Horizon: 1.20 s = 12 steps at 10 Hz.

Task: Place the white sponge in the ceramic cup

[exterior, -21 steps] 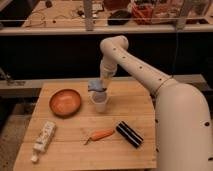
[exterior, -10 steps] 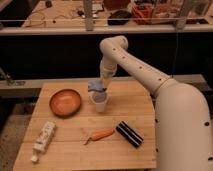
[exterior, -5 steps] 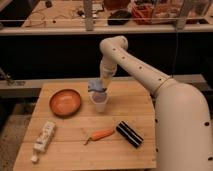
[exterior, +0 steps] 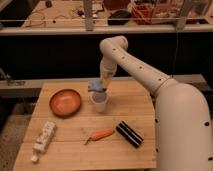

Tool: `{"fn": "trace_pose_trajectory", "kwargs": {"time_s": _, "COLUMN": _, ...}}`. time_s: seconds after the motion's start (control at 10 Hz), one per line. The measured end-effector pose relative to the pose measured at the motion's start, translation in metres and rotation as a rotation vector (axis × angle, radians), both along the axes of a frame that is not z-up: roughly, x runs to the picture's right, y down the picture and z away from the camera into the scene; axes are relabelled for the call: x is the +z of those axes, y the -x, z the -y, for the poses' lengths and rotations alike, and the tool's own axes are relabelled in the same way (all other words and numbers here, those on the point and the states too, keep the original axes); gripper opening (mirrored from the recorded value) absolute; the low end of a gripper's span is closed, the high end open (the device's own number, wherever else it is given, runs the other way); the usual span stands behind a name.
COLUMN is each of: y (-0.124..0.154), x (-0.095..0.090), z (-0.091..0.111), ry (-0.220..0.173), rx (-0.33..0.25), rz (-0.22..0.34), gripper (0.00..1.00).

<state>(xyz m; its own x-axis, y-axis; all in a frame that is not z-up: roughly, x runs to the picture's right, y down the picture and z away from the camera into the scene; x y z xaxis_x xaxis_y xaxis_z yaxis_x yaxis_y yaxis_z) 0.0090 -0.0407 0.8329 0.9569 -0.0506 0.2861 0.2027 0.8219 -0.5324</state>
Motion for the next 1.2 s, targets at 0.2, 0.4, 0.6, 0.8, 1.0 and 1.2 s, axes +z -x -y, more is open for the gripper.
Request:
{"fn": "trace_pose_trajectory", "kwargs": {"time_s": 0.2, "y": 0.0000, "x": 0.0001, "z": -0.0004, "ry": 0.001, "rx": 0.000, "rz": -0.001, "gripper": 0.27}}
{"fn": "trace_pose_trajectory", "kwargs": {"time_s": 0.4, "y": -0.0001, "x": 0.0002, "z": -0.0004, "ry": 0.001, "rx": 0.001, "rz": -0.003, "gripper": 0.32}}
{"fn": "trace_pose_trajectory", "kwargs": {"time_s": 0.6, "y": -0.0001, "x": 0.0002, "z": -0.0004, "ry": 0.001, "rx": 0.003, "rz": -0.004, "gripper": 0.32}}
{"fn": "trace_pose_trajectory", "kwargs": {"time_s": 0.8, "y": -0.0007, "x": 0.0001, "z": -0.0003, "ry": 0.003, "rx": 0.006, "rz": -0.008, "gripper": 0.40}}
{"fn": "trace_pose_trajectory", "kwargs": {"time_s": 1.0, "y": -0.0005, "x": 0.0002, "z": -0.0003, "ry": 0.003, "rx": 0.006, "rz": -0.008, "gripper": 0.46}}
{"fn": "trace_pose_trajectory", "kwargs": {"time_s": 1.2, "y": -0.0006, "x": 0.0002, "z": -0.0005, "ry": 0.005, "rx": 0.006, "rz": -0.010, "gripper": 0.46}}
